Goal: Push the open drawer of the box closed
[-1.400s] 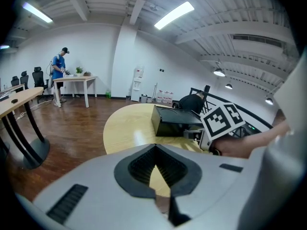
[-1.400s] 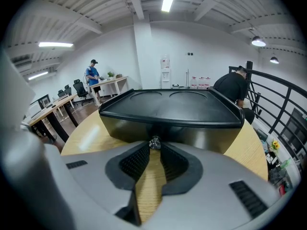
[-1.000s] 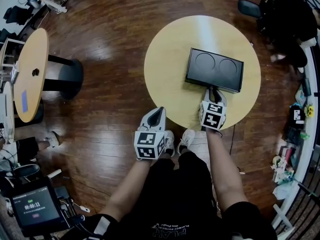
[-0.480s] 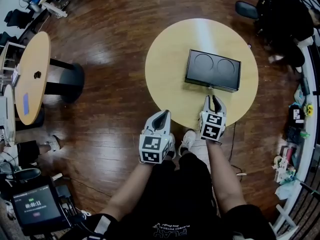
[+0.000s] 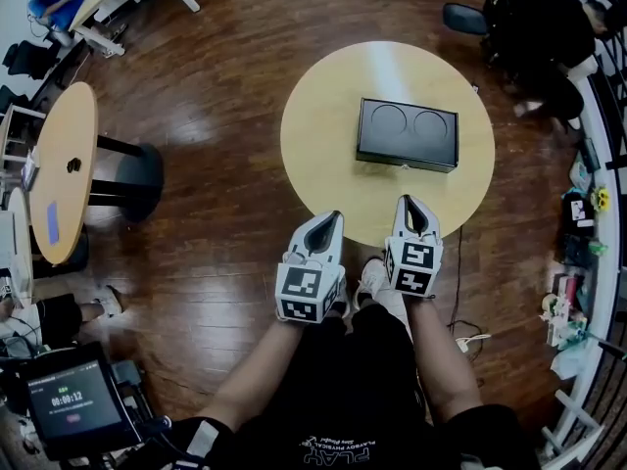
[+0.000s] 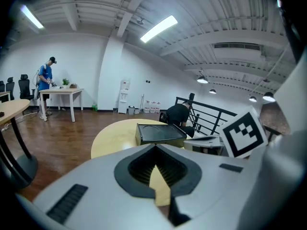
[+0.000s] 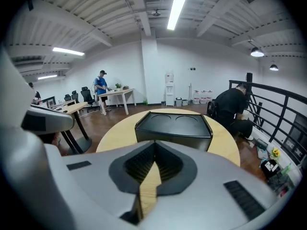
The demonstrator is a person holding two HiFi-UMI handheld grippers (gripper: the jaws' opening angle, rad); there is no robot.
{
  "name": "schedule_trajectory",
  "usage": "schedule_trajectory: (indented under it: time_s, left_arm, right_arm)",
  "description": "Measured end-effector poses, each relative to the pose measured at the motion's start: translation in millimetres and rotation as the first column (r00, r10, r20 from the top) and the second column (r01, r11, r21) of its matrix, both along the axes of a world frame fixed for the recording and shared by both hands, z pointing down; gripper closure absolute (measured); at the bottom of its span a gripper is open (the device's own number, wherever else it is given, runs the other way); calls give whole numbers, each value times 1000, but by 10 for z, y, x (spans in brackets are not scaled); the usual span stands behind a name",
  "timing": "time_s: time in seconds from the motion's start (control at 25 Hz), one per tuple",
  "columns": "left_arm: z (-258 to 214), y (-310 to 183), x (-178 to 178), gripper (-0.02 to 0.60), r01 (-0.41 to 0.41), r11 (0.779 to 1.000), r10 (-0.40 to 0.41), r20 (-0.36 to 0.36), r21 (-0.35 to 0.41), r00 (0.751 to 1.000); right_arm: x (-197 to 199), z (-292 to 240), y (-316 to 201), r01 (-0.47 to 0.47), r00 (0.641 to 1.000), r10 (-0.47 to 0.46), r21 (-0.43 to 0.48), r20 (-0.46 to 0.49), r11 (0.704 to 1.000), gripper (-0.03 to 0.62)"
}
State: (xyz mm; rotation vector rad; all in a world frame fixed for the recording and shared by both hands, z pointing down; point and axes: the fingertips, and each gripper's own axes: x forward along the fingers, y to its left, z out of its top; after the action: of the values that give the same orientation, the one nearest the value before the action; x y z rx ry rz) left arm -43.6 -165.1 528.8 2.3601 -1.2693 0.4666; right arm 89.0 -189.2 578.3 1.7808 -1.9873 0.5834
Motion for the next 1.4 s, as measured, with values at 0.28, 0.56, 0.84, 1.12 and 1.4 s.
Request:
schedule_trajectory:
  time_s: [0.28,0.56,0.84,1.12,1.4]
  left_arm:
    - [-152,99,27,584,-49,999,49,-15,21,999]
    - [-667,435,-65,584,-98,990,102,-41,97,994]
    - [-681,535,25,584,-170,978,178,-53,124,983]
    - [-737,519,-96,584,-147,982,156,-71,114,985]
    - [-689,868,36,584,-108,987,115,-55,115,992]
  right_arm:
    - [-39,-286,265,-26,1000,26,28,-16,999,588]
    - [-256,-653,887,-67,998,66,38,17,997,588]
    - [-311,-583,1130,-89,996,90,43,-12,995,588]
    - [-381,-777,1149,-33,999,34,53,-20,998,588]
    - [-219,-794,1508,-9,1000,9,68,1,998,588]
